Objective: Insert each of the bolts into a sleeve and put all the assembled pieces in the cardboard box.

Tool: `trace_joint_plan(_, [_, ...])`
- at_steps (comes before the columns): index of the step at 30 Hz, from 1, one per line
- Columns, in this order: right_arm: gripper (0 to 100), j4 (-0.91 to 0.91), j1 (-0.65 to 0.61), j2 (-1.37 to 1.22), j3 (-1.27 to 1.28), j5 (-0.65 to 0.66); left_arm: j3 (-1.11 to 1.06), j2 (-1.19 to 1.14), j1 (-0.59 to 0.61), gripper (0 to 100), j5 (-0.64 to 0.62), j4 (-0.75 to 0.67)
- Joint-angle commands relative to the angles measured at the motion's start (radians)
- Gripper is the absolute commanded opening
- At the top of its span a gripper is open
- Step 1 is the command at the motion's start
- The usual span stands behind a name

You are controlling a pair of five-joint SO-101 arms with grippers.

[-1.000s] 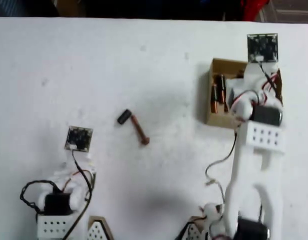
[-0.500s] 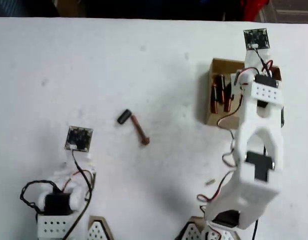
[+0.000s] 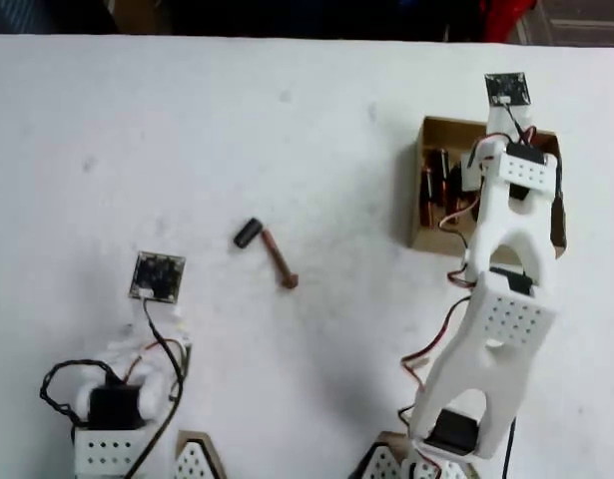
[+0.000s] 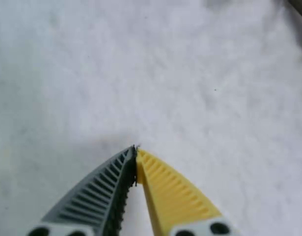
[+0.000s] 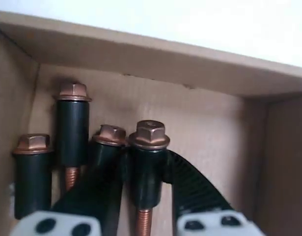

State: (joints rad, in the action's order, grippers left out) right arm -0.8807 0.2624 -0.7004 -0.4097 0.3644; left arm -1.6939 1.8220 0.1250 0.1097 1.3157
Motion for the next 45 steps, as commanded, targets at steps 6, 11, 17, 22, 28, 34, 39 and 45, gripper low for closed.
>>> trace_joint_plan(6, [17.0,-0.093,-0.028,-0.022,-0.153,0.012,0.002,0.004,0.008,2,0.012,-0.028])
trace_joint_plan(11, [13.9,-0.094,-0.028,0.004,-0.157,0.012,0.002,0.004,0.008,2,0.012,-0.028])
trace_joint_plan(17, [13.4,-0.173,-0.039,0.125,-0.155,0.008,0.002,0.004,0.008,2,0.012,-0.028])
trace_joint_plan(22, [13.4,-0.257,-0.073,0.232,-0.155,0.003,0.002,0.004,0.008,2,0.012,-0.028])
trace_joint_plan(28, [13.4,-0.364,-0.137,0.383,-0.155,0.003,0.002,0.004,0.008,2,0.012,-0.028])
trace_joint_plan(34, [13.4,-0.460,-0.255,0.549,-0.149,0.003,0.002,0.004,0.010,2,0.014,-0.028])
trace_joint_plan(39, [13.4,-0.516,-0.387,0.638,-0.147,0.003,0.002,0.004,0.010,2,0.014,-0.028])
trace_joint_plan(45, [13.4,-0.578,-0.558,0.699,-0.147,0.003,0.002,0.004,0.015,2,0.014,-0.028])
